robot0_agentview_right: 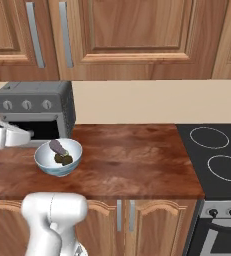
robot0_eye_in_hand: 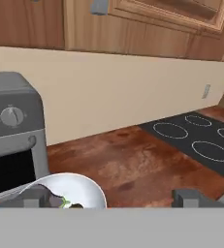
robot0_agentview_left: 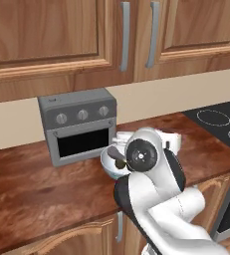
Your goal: Take the eggplant, kiwi, and kiwi from the freezer and place them in the bowl on the counter.
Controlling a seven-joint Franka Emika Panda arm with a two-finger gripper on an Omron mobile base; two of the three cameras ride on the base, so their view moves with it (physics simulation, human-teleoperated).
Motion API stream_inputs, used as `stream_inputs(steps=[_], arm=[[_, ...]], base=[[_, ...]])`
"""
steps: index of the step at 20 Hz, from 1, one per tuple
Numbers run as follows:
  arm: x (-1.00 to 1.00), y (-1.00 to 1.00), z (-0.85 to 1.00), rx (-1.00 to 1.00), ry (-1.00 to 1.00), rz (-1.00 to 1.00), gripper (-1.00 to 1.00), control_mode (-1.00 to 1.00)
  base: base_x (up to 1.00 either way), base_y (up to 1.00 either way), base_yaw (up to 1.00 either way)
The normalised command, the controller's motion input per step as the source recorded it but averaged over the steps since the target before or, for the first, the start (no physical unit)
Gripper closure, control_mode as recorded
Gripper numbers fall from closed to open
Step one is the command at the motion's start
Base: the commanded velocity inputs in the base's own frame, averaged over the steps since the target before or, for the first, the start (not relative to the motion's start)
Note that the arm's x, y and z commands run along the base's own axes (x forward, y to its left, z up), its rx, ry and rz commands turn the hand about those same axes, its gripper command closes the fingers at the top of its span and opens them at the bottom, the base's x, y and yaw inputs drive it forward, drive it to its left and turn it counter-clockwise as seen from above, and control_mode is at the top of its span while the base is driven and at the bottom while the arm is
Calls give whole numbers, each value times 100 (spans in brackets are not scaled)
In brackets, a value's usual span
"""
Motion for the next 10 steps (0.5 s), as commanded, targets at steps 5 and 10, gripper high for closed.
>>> stream_inputs(steps=[5,10], arm=[[-100,19,14,-14,-55,0,-100,-100],[-100,42,-16,-7,-29,-4,-100,-100]], base=[[0,0,0],[0,0,0]])
